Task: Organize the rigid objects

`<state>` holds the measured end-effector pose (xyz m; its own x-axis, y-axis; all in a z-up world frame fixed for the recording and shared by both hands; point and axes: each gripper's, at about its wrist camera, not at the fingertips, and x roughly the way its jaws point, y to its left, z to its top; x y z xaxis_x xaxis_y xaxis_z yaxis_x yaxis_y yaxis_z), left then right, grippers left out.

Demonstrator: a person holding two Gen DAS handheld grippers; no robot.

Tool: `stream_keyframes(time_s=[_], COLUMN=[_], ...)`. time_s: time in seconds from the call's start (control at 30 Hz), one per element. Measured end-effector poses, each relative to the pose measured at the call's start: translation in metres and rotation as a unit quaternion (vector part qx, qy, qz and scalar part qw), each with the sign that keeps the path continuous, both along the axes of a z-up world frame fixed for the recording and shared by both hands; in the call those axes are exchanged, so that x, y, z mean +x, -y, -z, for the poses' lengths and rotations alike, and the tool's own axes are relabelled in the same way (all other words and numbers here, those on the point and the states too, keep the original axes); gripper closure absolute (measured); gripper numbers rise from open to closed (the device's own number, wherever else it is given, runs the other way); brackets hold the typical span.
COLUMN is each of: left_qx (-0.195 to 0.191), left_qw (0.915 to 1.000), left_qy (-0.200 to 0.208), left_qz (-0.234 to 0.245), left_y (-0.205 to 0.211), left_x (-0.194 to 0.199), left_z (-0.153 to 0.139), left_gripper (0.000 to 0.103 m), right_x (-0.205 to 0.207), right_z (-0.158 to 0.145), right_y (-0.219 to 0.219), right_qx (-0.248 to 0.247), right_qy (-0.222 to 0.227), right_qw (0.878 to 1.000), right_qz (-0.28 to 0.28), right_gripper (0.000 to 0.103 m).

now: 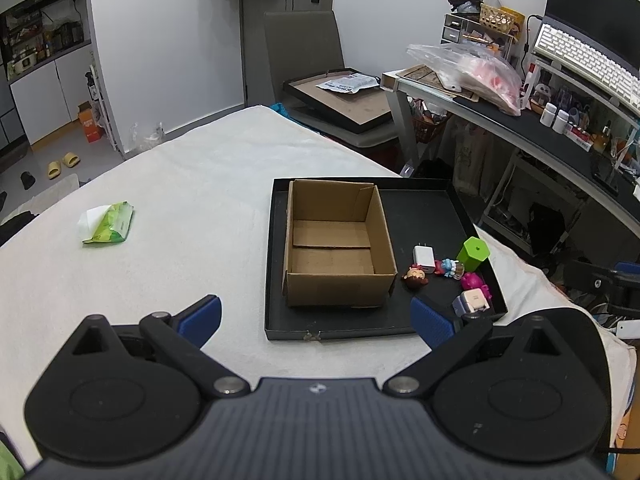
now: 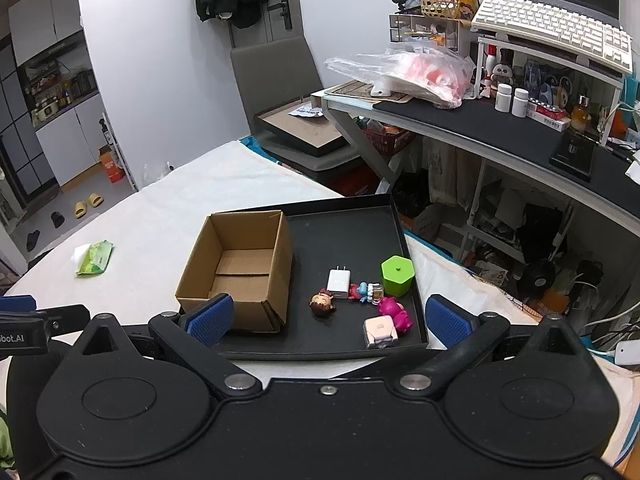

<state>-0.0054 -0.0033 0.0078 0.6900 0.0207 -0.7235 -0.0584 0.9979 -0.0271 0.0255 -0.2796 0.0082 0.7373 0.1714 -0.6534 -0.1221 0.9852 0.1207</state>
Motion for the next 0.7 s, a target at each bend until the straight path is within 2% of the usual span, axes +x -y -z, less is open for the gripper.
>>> stream_keyframes(time_s=[0.2, 0.53, 0.7], left_qx=[0.001, -0.015, -0.022], left_qw=[1.0000, 0.9989, 0.9981], left_qy=[-0.006, -0.039, -0.049], left_qz=[0.000, -0.021, -0.032], left_y=[0.001, -0.012, -0.019], left_x=[0.009, 0.041, 0.059], left_z=[0.015, 0.048, 0.059], left_gripper=[0.003, 0.003, 0.003], right_x=[0.006, 0.033, 0.053], right_z=[0.014, 0.055, 0.068], right_y=[-0.001, 0.007, 0.004], right_qx=[0.001, 0.026, 0.016], right_qy=[-0.014, -0.058, -0.077], right_qw=[1.000, 0.998, 0.997], right_qz=[-0.004, -0.006, -0.003], right_gripper=[0.000, 0.000, 0.000])
